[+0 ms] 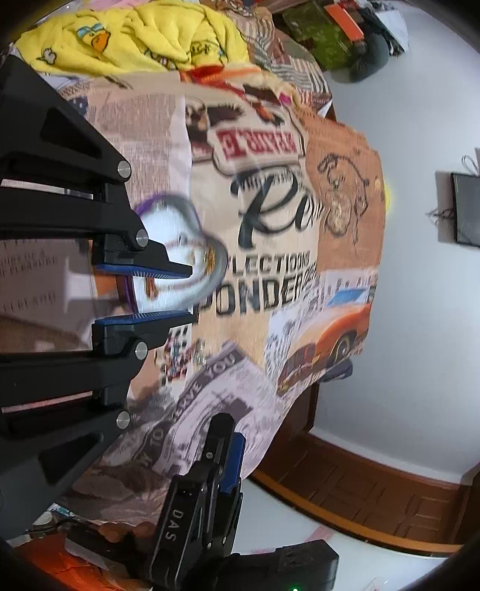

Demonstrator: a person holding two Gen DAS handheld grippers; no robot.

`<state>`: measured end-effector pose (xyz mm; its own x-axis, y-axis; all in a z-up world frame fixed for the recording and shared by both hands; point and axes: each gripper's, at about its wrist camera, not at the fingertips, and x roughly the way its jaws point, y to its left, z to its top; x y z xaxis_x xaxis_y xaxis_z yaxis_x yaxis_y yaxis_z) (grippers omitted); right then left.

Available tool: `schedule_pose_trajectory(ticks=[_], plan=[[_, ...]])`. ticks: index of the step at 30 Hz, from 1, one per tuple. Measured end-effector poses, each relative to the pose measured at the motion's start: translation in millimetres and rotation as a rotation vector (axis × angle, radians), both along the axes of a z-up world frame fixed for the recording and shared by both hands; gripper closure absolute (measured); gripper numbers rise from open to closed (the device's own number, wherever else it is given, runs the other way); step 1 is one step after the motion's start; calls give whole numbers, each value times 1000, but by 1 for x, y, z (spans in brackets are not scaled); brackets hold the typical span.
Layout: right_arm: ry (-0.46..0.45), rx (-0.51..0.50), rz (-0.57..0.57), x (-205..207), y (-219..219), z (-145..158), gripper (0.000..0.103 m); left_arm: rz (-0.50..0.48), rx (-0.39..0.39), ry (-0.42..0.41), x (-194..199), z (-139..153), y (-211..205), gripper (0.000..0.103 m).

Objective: Organize jewelry
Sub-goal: 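Open the right gripper over the tin while the left gripper releases its ring and withdraws, then grasp the red-and-turquoise beaded bracelet with the right gripper while the left gripper grasps a silver charm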

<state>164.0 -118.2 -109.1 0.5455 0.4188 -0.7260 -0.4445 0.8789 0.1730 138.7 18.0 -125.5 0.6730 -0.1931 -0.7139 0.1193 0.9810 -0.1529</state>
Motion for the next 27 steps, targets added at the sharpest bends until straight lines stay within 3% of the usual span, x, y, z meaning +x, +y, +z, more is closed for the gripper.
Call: schedule_pose_trajectory(ticks=[8,15,27], plan=[[42,-19,-88,2,-47,-14,66,-77,-3,57,14,-17,-40,87],[74,-9,-92,4,-60,-26,66,-123,-4,133,25,-43,-62,87],[126,0,-47,9,-59,-47,66,-86,40,188,46,-72,-75,87]])
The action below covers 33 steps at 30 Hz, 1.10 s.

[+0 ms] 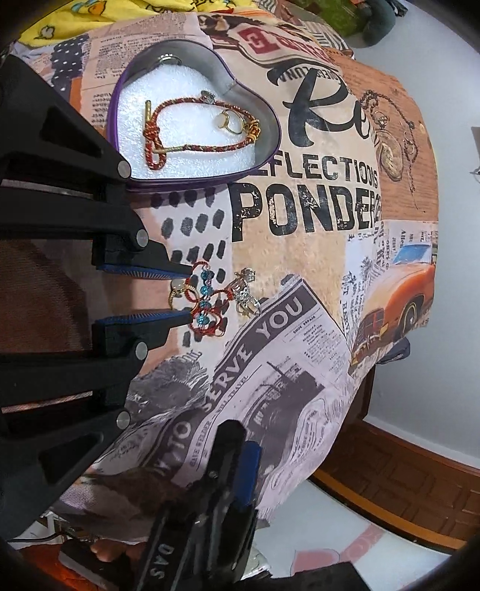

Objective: Organize jewelry
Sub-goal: 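Grasp the red-and-turquoise beaded bracelet with the right gripper while the left gripper grasps a silver charm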

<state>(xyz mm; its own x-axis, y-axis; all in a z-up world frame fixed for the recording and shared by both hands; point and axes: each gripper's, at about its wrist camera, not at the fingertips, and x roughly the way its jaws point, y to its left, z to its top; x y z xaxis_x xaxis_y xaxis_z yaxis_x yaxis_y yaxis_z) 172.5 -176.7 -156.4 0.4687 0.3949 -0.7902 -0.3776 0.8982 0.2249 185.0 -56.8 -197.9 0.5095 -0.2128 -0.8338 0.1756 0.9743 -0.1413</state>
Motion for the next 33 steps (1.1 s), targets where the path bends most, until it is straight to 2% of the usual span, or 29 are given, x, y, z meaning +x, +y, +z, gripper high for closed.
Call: schedule_pose_trajectory(ticks=[5,8,13,23,28,30,32,33], plan=[[12,7,15,1,3,-4,66,4,31,-5,4,-8,-4,88],[19,11,29,1,7,-6,65,3,51,-18,3,-8,-6,95],[26,10,64,2,18,-9,65,13,32,-26,-1,-5,1,96],[69,16,151,12,57,-22,66,56,-22,-104,-25,28,34,96],[65,-11,167,15,72,-30,66,78,-42,-104,-27,27,45,96],[40,-19,166,12,75,-31,71,79,-56,-99,-27,26,48,96],[16,-40,164,9,77,-32,93,77,-57,-101,-28,25,48,96],[16,-38,169,7,77,-32,95,75,-60,-102,-28,25,48,96]])
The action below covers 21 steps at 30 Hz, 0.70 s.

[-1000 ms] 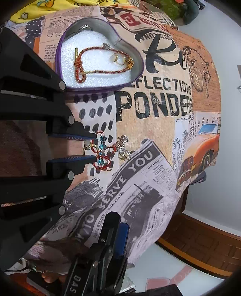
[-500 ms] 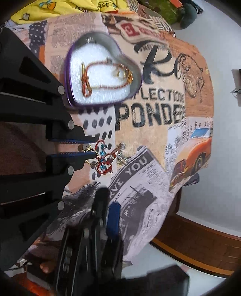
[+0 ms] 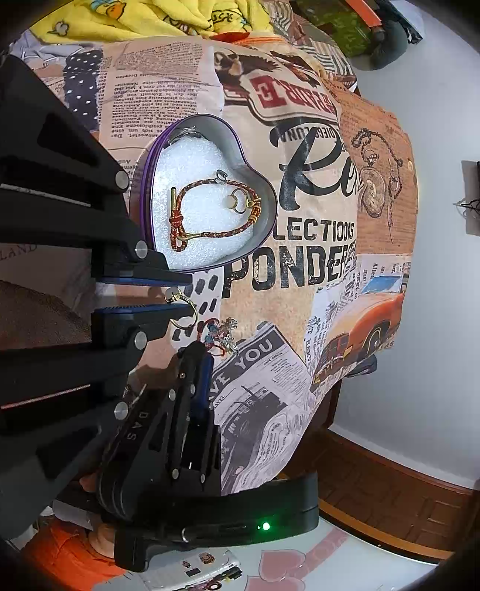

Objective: Organize jewelry
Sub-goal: 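Grasp the red-and-turquoise beaded bracelet with the right gripper while the left gripper grasps a silver charm, then carry the beaded bracelet and charm over the heart tin with both grippers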

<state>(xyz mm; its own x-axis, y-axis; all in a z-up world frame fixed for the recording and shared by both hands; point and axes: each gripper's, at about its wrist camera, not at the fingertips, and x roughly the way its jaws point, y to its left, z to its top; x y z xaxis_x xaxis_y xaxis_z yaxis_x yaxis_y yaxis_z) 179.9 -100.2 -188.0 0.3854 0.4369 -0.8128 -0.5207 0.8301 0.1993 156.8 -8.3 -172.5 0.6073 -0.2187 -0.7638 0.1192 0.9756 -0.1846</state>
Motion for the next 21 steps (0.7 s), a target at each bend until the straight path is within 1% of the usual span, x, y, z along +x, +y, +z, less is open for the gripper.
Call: schedule_pose_trajectory(ticks=[4,8,14,21], plan=[[14,22,-11,-3,-3,5,96,-4,-14,-7,-1,3,1,96],[1,34,-27,-6,-5,15,96,-4,-21,-24,-6,10,2,96],[-62,51,-37,-15,-9,42,96,1,-11,-63,-17,28,4,96],[-142,74,-34,-28,-3,75,96,23,-7,-113,-31,48,15,96]])
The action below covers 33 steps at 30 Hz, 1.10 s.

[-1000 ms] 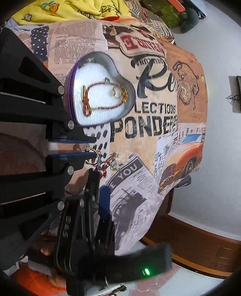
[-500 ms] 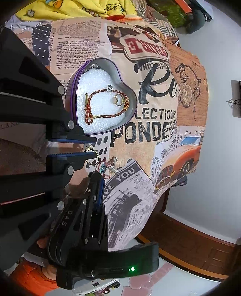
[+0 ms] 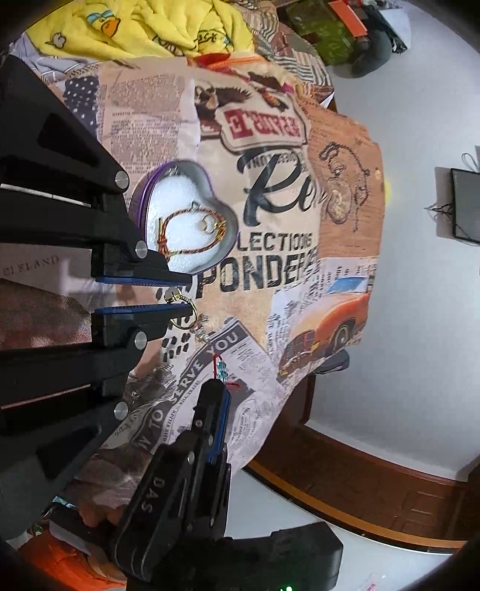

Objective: Organize jewelry
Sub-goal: 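Carry the beaded bracelet and charm over the heart tin with both grippers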

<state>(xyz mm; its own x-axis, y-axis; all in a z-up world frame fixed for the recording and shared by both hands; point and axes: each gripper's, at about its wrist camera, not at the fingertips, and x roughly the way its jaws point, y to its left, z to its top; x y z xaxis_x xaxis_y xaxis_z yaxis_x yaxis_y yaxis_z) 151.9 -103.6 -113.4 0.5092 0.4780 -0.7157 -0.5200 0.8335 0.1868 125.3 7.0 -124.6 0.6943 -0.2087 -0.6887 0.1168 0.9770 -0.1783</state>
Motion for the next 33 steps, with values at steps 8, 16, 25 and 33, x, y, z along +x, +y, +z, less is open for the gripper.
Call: schedule_pose_trajectory(ticks=[8,16,25,33], plan=[[-50,52,17,-10,13,24,96,39,13,-50,-12,20,22,96],[-78,93,58,-11,36,38,96,73,10,-73,-14,24,45,96],[-67,96,93,-6,62,35,96,81,-15,-59,-3,10,61,96],[-6,68,103,7,78,13,96,62,-46,-28,10,-12,68,96]])
